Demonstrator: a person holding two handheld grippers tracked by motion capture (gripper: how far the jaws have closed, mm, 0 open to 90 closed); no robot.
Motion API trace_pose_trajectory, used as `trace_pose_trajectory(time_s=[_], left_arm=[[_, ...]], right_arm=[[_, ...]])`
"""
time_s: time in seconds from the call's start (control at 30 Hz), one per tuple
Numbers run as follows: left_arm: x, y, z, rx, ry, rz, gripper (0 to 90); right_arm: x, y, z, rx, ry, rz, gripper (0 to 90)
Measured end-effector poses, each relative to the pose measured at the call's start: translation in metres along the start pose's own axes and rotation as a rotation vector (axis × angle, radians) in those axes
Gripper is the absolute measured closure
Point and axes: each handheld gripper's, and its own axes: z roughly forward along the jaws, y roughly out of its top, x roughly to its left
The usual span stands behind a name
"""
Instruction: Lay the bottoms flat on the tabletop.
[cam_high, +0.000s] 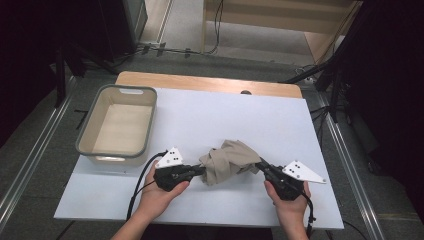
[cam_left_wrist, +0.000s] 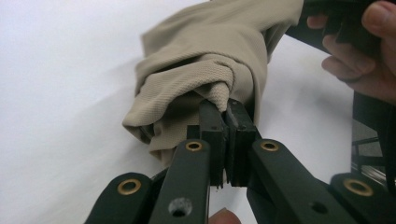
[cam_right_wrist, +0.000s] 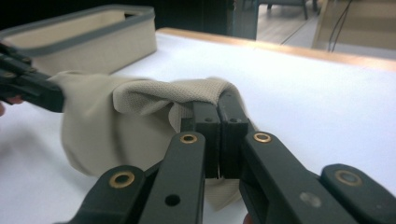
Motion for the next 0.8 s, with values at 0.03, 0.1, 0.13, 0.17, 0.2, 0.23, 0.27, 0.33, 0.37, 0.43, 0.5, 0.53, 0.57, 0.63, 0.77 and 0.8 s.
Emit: trace_pose_trajectory(time_s=[0.03,0.1,0.13,0.17,0.2,0.23,0.27,0.33,0.37,0.43,0.5,0.53,0.57,0.63,0.77,0.8], left_arm=[[-0.001,0.001,-0.005,-0.007,0.0,0.004,88.4],[-0.002,0.002,-0.012,-0.011,0.011,0.015,88.5],[-0.001,0.001,-0.015,-0.014,0.019,0.016,88.4],[0.0,0.001,-0.018,-0.013,0.028,0.012,88.4],[0.002,0.0,-0.021,-0.013,0.037,0.005,88.4],[0.006,-0.002,-0.025,-0.015,0.05,-0.008,88.4],[0.008,-0.003,-0.026,-0.017,0.059,-0.016,88.3],[0.014,-0.006,-0.029,-0.015,0.08,-0.029,88.3],[0.016,-0.008,-0.03,-0.008,0.097,-0.027,88.3],[0.019,-0.009,-0.03,-0.003,0.107,-0.039,88.3],[0.022,-0.01,-0.028,0.005,0.09,-0.061,86.6],[0.022,-0.01,-0.028,0.001,0.098,-0.061,83.0],[0.021,-0.009,-0.03,-0.032,0.109,-0.067,74.8],[0.021,-0.006,-0.034,-0.081,0.077,-0.092,59.5],[0.014,0.004,-0.034,-0.101,0.026,-0.074,44.8],[0.012,0.004,-0.03,-0.086,0.023,-0.066,42.5]], right_arm=[[-0.002,0.002,-0.004,-0.006,-0.01,-0.006,87.3],[-0.006,0.003,-0.01,-0.012,-0.036,-0.014,87.3],[-0.011,0.003,-0.014,-0.018,-0.048,0.002,87.4],[-0.014,0.002,-0.017,-0.022,-0.057,0.014,87.4],[-0.018,0.002,-0.019,-0.026,-0.07,0.027,87.4],[-0.022,0.002,-0.022,-0.028,-0.084,0.036,87.4],[-0.028,0.001,-0.026,-0.032,-0.106,0.048,87.5],[-0.036,0.0,-0.031,-0.031,-0.147,0.067,87.5],[-0.04,-0.001,-0.033,-0.028,-0.173,0.068,87.5],[-0.049,-0.005,-0.036,-0.012,-0.22,0.085,87.4],[-0.057,-0.01,-0.036,0.019,-0.223,0.112,86.6],[-0.059,-0.011,-0.035,0.026,-0.191,0.118,85.0],[-0.059,-0.012,-0.034,0.03,-0.179,0.112,78.7],[-0.053,-0.011,-0.031,0.011,-0.174,0.107,62.3],[-0.035,-0.006,-0.016,0.0,-0.092,0.096,48.2],[-0.028,-0.006,-0.01,0.011,-0.061,0.09,46.3]])
